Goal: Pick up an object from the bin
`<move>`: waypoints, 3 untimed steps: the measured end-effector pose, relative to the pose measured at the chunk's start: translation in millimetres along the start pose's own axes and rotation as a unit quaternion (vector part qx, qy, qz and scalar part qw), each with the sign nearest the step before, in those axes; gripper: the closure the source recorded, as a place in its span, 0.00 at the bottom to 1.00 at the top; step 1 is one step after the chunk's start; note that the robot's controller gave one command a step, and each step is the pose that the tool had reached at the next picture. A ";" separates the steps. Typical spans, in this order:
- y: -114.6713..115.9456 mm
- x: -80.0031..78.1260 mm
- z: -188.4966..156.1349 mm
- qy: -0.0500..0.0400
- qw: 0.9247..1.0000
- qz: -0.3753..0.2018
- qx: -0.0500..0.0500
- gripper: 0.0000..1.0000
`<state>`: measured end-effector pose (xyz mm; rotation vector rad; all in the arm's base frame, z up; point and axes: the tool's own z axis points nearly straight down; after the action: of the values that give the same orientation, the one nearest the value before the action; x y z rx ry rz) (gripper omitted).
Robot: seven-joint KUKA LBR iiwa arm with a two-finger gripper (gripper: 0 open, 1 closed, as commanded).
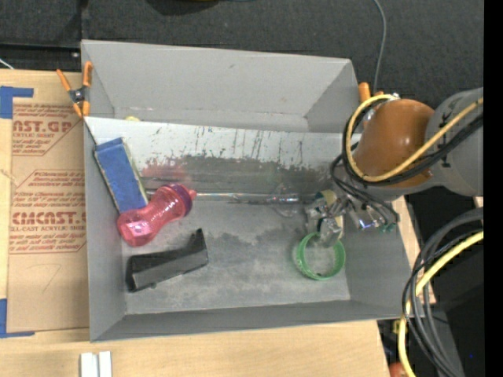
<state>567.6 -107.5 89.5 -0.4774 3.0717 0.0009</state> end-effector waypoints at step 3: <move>11.1 -22.1 -129.7 -0.002 0.999 -0.049 0.001 1.00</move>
Offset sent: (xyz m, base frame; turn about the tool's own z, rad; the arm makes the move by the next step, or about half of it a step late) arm -0.0038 0.0073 0.1189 -0.0044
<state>581.0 -90.9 219.8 -0.6277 3.0393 -0.0029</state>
